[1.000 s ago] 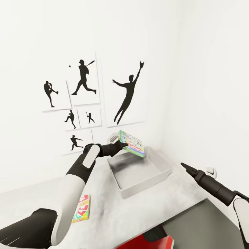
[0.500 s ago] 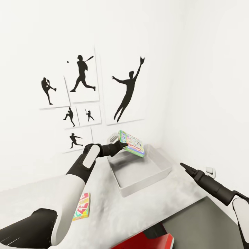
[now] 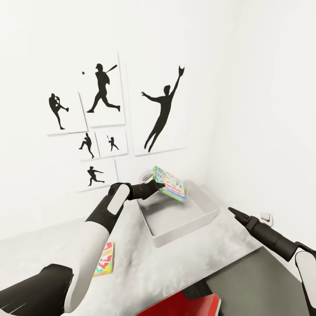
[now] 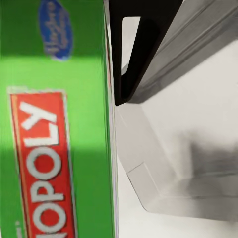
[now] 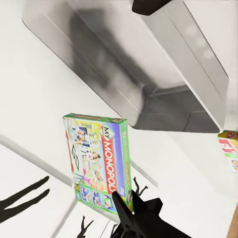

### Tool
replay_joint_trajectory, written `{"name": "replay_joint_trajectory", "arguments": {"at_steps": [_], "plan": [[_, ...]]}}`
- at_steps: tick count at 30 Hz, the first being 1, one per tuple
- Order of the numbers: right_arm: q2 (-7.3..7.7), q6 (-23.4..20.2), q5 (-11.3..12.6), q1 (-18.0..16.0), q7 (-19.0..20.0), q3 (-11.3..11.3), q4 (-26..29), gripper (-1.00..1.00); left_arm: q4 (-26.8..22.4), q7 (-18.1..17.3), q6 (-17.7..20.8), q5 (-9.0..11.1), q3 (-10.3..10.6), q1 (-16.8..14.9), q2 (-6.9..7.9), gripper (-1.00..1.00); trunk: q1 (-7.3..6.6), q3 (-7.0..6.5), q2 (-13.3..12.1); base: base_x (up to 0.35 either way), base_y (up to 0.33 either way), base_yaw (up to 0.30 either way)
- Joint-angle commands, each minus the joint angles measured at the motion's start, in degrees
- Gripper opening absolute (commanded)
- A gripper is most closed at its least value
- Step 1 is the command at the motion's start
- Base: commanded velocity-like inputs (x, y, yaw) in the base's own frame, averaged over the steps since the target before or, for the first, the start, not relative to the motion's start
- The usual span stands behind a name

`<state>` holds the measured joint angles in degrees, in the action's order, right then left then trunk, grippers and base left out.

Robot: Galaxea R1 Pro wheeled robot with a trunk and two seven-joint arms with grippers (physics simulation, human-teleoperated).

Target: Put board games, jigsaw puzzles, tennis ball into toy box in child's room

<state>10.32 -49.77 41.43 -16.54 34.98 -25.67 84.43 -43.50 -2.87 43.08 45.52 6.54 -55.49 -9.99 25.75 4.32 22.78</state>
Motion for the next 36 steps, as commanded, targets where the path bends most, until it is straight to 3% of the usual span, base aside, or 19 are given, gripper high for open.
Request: {"name": "replay_joint_trajectory", "arguments": {"at_steps": [1, 25, 29, 36], "plan": [[0.00, -0.6, 0.0, -0.1, 0.2, -0.1, 0.0, 1.00, 0.0, -0.3, 0.2, -0.3, 0.0, -0.1, -0.01, -1.00, 0.03, 0.23, 0.1, 0.000, 0.000, 0.000], [0.03, -1.0, 0.0, -0.1, 0.3, 0.0, 0.1, 1.00, -1.8, -0.8, 0.9, -0.1, 0.0, -0.1, -0.01, -1.00, 0.03, 2.48, 0.1, 0.000, 0.000, 0.000], [0.04, -1.0, 0.0, -0.1, 0.3, 0.0, 0.1, 1.00, -3.4, -0.9, 1.0, 0.9, 0.0, -0.1, -0.01, -1.00, 0.03, 2.85, 0.1, 0.000, 0.000, 0.000], [0.04, -1.0, 0.0, -0.1, 1.5, 0.0, 0.1, 1.00, -4.3, -0.8, 2.8, 5.1, 0.6, -0.1, -0.01, -1.00, 0.03, 3.51, 0.1, 0.000, 0.000, 0.000]]}}
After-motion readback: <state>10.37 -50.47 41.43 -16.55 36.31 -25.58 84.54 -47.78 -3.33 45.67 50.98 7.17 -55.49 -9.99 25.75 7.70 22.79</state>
